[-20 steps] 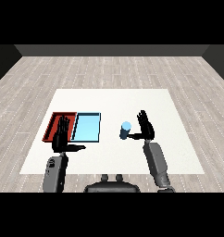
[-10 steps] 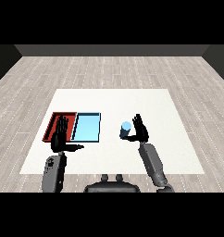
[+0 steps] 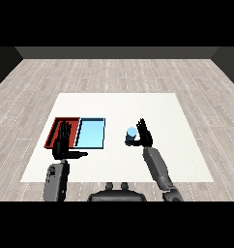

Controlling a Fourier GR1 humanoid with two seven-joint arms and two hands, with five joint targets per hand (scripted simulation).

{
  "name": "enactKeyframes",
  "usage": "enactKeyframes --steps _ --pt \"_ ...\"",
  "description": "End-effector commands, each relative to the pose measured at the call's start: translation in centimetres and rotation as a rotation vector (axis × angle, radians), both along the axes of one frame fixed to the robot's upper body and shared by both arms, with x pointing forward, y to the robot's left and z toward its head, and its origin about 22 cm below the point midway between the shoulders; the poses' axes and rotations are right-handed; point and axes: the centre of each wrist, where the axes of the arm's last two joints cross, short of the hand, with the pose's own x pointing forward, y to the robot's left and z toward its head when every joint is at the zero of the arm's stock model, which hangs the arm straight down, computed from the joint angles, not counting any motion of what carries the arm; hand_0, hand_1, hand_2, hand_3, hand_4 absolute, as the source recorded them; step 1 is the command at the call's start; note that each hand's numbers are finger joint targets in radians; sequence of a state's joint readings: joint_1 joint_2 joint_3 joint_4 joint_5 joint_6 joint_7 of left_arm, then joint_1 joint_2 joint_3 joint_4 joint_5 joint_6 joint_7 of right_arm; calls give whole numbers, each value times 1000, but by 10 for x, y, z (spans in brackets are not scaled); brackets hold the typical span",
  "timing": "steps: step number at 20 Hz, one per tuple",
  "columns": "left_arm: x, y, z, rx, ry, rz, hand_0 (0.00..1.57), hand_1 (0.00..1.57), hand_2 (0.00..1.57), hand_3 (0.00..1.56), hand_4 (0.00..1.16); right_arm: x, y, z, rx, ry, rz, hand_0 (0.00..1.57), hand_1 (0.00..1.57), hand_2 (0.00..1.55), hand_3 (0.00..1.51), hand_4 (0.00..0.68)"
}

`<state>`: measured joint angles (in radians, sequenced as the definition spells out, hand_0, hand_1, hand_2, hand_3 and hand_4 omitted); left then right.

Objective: Pick the blue can and put it in the blue box

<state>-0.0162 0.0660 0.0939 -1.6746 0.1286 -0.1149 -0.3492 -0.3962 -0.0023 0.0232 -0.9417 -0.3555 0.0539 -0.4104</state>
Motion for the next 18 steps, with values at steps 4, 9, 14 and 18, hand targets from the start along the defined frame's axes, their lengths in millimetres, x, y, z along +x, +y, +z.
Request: enactKeyframes --steps 4,9,14,18 --pt "15 19 -14 -23 -1 0 0 0 0 0 0 22 7 -2 11 12 37 0 0 0 0 0" --pt "12 8 7 9 0 15 0 0 0 0 0 14 17 -4 -14 44 33 0 0 0 0 0" --pt "11 3 1 -19 -10 -6 0 0 0 0 0 20 32 -8 15 44 60 0 0 0 0 0" --pt "1 -9 -9 -11 2 -6 0 0 0 0 0 37 36 13 16 51 59 0 0 0 0 0"
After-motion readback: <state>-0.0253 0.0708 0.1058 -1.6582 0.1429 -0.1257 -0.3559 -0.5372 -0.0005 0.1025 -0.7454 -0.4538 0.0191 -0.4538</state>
